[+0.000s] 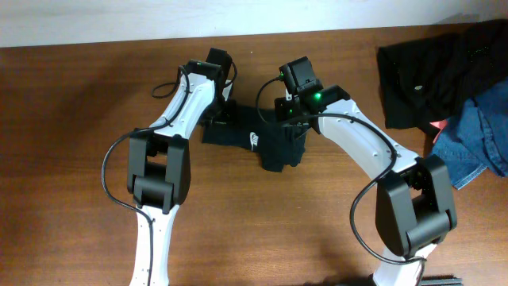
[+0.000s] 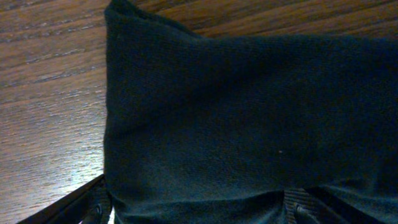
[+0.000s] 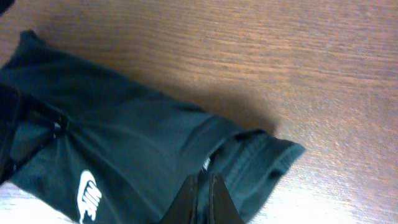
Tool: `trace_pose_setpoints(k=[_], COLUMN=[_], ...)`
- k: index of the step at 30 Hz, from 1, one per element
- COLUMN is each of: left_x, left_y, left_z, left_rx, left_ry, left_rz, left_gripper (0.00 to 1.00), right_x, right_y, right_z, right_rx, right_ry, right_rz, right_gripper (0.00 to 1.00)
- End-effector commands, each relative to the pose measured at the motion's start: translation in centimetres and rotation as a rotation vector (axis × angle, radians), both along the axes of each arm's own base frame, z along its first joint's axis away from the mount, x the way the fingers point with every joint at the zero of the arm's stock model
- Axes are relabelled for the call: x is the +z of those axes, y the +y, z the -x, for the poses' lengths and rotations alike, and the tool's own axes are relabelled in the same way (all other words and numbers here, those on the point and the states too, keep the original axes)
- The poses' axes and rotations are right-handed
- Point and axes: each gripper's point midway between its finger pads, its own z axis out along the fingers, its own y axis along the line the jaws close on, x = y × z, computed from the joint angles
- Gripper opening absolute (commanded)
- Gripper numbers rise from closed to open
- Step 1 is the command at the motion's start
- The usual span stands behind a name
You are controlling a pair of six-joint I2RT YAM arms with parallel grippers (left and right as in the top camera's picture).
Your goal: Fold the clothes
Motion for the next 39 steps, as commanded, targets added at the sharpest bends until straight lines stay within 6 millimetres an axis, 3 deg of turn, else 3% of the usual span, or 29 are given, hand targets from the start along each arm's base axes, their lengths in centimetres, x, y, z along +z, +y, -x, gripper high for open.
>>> trace_pose_setpoints(k=[1,9,14,22,29,33,34,35,39], left_x=[-3.8,-3.8,-3.8,-4.0,-3.8,-0.7,0.6,1.9,8.2], left_y=[0.8,0.7,0.7,0.9,0.8,0.9,1.1,1.3,1.5], left_z=[1.1,1.0,1.0,1.2,1.1,0.0,-0.6,-1.2,-3.0], left_rx=[-0.002,-0.002,-0.002,-0.002,-0.002,0.001,0.003,0.007,0.046], left_ry=[0.062,0.056,0.056,0.063,0.059,0.004,-0.030,-0.064,-0.201], left_rz=[-0.054,-0.049,-0.049,-0.054,-0.054,-0.056,-0.069,-0.080,-0.081], left_gripper=[0.87,0.87,0.87,0.87,0.87,0.87,0.95,0.98,0.99], right_x=[-2.4,-7.3,-9.8,-10.9,-12.4,-11.1,-10.5,-9.9,-8.4], right_y=[0.5,0.5,-1.9,-5.9,-6.6,-5.5,-5.3,-5.1,-4.8], right_z=[0.1,1.1,1.9,2.8,3.2,2.4,2.0,1.8,1.3], right_rx=[-0.002,0.007,-0.038,-0.112,-0.126,-0.112,-0.110,-0.107,-0.103], right_ry=[0.050,0.161,0.224,0.284,0.284,0.246,0.227,0.211,0.174], right_rz=[-0.023,0.004,0.110,0.187,0.167,0.110,0.096,0.084,0.061], right_gripper=[0.04,0.04,0.04,0.04,0.04,0.04,0.04,0.04,0.04])
